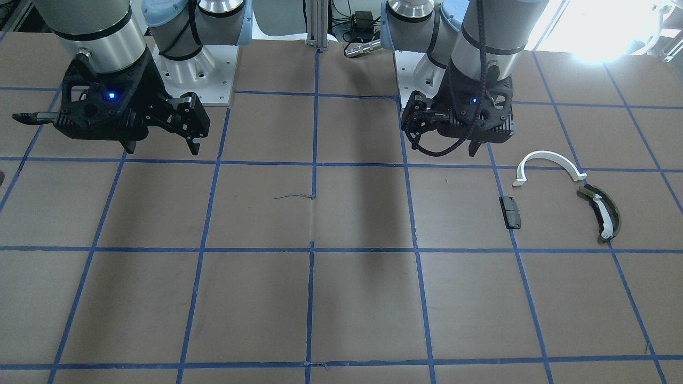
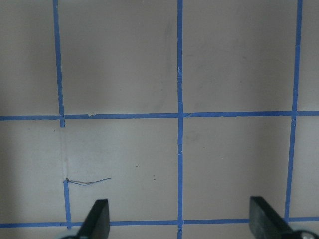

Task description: Place bearing gear from tray to pile

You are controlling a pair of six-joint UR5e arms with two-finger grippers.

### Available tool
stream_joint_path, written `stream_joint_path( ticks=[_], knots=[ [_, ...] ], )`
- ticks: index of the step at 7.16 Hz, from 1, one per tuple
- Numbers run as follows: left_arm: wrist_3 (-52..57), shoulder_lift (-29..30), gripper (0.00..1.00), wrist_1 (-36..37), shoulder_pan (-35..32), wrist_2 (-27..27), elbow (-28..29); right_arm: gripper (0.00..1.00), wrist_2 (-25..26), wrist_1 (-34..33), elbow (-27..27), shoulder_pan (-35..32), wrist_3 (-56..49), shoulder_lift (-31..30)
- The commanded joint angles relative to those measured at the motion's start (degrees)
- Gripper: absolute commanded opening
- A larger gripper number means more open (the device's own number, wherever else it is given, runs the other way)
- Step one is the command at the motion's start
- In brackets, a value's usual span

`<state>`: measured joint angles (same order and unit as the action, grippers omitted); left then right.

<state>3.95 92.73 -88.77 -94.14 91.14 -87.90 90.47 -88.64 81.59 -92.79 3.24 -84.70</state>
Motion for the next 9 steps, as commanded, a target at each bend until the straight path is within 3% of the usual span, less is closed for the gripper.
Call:
stream_joint_path(
  ticks=[1, 9],
  knots=[
    [0.0, 0.0, 1.0, 0.0, 0.0, -0.1, 0.0, 1.0, -0.3, 0.1, -0.3, 0.8, -0.1, 0.0],
    [0.0, 0.0, 1.0, 0.2, 0.0, -0.1, 0.0, 1.0, 0.6, 0.1, -0.5, 0.9, -0.9, 0.1]
  ],
)
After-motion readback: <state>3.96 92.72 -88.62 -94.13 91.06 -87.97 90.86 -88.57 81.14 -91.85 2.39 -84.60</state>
